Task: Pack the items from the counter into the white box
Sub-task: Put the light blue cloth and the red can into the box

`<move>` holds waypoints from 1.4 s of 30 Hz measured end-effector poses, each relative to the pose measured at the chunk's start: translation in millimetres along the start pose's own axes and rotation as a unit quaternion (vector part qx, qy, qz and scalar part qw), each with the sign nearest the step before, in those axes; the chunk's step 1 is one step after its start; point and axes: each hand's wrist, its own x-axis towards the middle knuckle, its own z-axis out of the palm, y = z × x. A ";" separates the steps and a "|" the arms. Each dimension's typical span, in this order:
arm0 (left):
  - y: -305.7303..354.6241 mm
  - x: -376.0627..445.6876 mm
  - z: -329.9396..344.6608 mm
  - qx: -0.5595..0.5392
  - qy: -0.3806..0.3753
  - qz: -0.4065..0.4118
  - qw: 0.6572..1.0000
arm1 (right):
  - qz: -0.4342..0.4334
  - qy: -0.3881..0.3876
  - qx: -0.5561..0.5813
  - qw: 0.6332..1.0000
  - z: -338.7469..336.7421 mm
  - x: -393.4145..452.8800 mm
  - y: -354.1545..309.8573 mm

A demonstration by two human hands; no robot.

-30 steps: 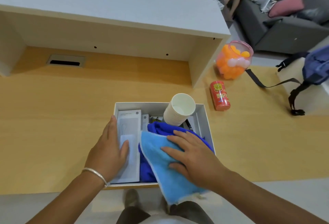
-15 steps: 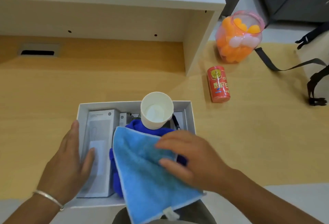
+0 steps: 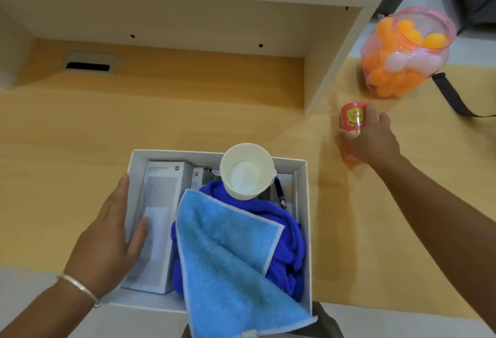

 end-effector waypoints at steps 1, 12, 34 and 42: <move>0.0 0.0 -0.4 0.000 0.001 0.003 1.000 | 0.002 0.000 -0.004 1.000 2.5 0.6 -2.9; -5.2 0.2 -2.0 -0.069 0.011 0.025 0.997 | 0.018 0.010 0.057 0.998 -29.6 -99.0 9.0; -20.5 3.8 15.5 -0.141 0.026 0.041 0.989 | -0.300 0.007 -0.051 0.953 -8.1 -337.2 -186.2; -19.5 5.5 12.5 -0.125 0.021 0.050 0.991 | -0.373 0.111 -0.099 0.916 29.2 -315.1 -173.6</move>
